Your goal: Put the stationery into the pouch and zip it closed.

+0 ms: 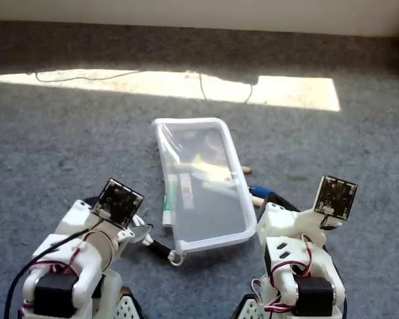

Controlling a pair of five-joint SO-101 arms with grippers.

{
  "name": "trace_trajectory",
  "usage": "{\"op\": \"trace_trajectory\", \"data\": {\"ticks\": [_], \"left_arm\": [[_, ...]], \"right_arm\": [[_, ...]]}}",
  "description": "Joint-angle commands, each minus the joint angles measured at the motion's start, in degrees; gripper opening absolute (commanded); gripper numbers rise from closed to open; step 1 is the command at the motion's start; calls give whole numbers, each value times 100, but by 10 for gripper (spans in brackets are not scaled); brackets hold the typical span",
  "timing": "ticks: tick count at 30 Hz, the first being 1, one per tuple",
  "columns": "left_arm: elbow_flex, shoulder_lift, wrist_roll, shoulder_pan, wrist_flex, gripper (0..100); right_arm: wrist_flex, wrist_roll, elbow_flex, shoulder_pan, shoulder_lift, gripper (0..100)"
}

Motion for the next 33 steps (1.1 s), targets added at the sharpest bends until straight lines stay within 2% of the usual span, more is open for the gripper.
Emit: {"op": "trace_trajectory", "data": {"ticks": [1, 6, 13, 20, 33], "left_arm": [[-620, 1367, -132, 752, 0, 359], [-1305, 2580, -114, 1525, 44, 360], [-1007, 2809, -9, 2545, -9, 360], [-101, 2826, 255, 2615, -1081, 359], [804, 2835, 264, 2580, -2048, 354]], "right_arm": [[4, -53, -40, -48, 4, 5], [4, -53, -31, -48, 4, 5], [4, -53, -31, -48, 4, 5], [4, -62, -31, -48, 4, 5], [4, -62, -31, -48, 4, 5]]}}
